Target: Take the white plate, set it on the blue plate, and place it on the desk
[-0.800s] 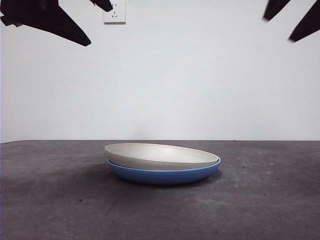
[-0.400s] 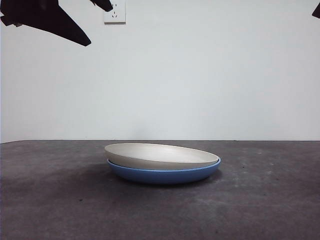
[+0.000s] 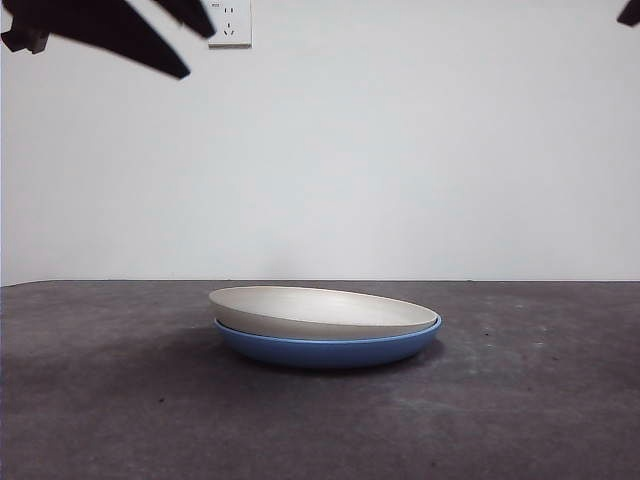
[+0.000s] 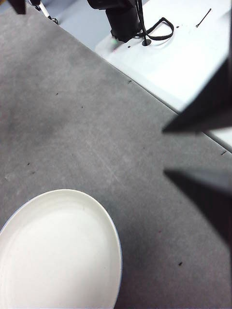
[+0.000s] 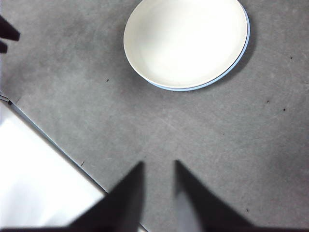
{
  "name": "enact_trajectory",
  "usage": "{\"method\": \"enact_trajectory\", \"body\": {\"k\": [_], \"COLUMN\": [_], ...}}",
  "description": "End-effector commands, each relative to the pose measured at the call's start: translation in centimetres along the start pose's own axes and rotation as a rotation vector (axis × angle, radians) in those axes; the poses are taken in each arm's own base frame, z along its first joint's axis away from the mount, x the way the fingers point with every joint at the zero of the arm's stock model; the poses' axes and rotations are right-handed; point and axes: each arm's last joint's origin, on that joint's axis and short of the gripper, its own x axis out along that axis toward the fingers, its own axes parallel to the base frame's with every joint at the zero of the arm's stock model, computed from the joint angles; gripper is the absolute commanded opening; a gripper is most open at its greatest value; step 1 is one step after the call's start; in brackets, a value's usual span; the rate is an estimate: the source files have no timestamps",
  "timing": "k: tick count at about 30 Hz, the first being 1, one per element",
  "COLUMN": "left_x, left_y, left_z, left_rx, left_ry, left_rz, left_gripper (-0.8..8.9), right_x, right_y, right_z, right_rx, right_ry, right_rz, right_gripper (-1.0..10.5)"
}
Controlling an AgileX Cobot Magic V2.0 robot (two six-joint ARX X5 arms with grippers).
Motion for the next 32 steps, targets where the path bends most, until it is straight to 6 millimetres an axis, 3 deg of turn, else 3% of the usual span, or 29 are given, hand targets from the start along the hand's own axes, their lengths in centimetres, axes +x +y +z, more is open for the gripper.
{"method": "enact_trajectory", "body": {"k": [1,27,32], "left_x": [0.0,0.0,-1.6], "left_y": [-0.3,-0.3,-0.3], "left_z": [0.3,0.3,0.4], "left_rx": [0.028,0.028,0.134], "left_ry": [-0.007,-0.007,-0.101], "left_rz": [-0.011,-0.011,0.042], "left_gripper": [0.09,0.09,0.09], "right_x": [-0.2,-0.2,-0.2], "right_y": [0.2,0.2,0.2], "right_z": [0.4,0.4,0.4], "right_rx": [-0.021,-0.021,-0.021], "right_ry": [-0.011,-0.014,-0.014], "right_rz": [0.008,0.0,0.0], "right_gripper": [0.1,0.1,0.1]}}
